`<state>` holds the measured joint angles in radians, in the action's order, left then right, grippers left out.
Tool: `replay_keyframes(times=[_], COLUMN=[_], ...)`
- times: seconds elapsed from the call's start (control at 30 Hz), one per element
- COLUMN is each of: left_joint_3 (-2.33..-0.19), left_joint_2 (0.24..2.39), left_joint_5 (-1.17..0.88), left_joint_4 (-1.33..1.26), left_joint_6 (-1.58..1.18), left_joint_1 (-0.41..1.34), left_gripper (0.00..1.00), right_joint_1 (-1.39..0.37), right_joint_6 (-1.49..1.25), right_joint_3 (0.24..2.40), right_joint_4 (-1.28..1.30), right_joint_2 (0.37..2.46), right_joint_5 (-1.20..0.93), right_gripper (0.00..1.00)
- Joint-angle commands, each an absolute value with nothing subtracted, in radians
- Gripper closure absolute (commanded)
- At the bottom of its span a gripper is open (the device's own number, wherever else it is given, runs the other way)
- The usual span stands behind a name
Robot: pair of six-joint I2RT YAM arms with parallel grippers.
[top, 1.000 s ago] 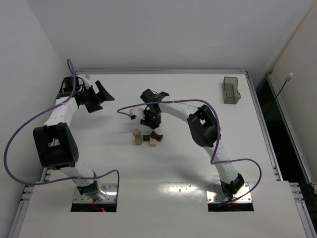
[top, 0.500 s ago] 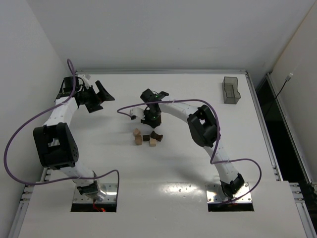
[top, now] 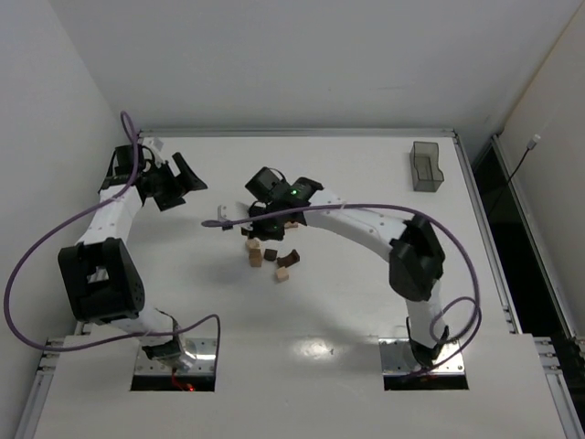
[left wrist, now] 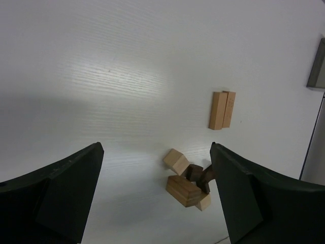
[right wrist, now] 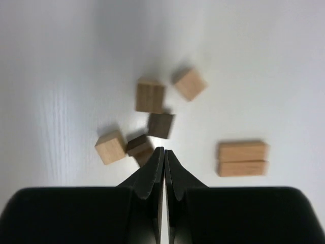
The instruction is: Build the wood block tower
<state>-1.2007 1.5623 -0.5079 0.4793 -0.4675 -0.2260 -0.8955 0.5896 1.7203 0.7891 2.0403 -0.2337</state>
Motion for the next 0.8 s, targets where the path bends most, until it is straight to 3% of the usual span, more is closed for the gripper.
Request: replay_keyframes(times=[0.0, 0.1, 0.33, 0.43, 0.57, 0.77], left_joint_3=[-1.164, -1.086, -0.988, -1.014, -1.035, -1.009], left_joint_2=[1.459, 1.41, 1.318, 1.318, 1.318, 1.371], left_joint_5=[-0.468, -0.468, -0.416, -0.365, -0.243, -0.063], left_joint_4=[0.462, 0.462, 0.489, 0.532, 0.541, 0.531], left_joint_6=[-0.422, -0.373, -0.204, -0.164, -0.153, -0.184], left_joint_1=[-0.239, -0.201, 0.021, 0.153, 0.261, 0.34], left_gripper=[0.16, 0.16, 0.04, 0.01, 0.01, 0.2], right_joint_1=[-0.882, -0.891, -0.798, -0.692, -0.569, -0.437], right_joint_6=[0.473, 0.472, 0.472, 0.463, 0.433, 0.38], right_joint_3=[1.718, 1.619, 1.199, 1.134, 1.112, 1.121], right_joint_4=[0.667, 0.655, 0.526, 0.526, 0.543, 0.58], right_joint_2=[1.884, 1.764, 1.533, 1.485, 1.465, 1.447], right_joint_5=[-0.132, -0.06, 0.207, 0.216, 0.169, 0.086], right_gripper=[1.0, 0.94, 0.81, 0.69, 0.6, 0.57])
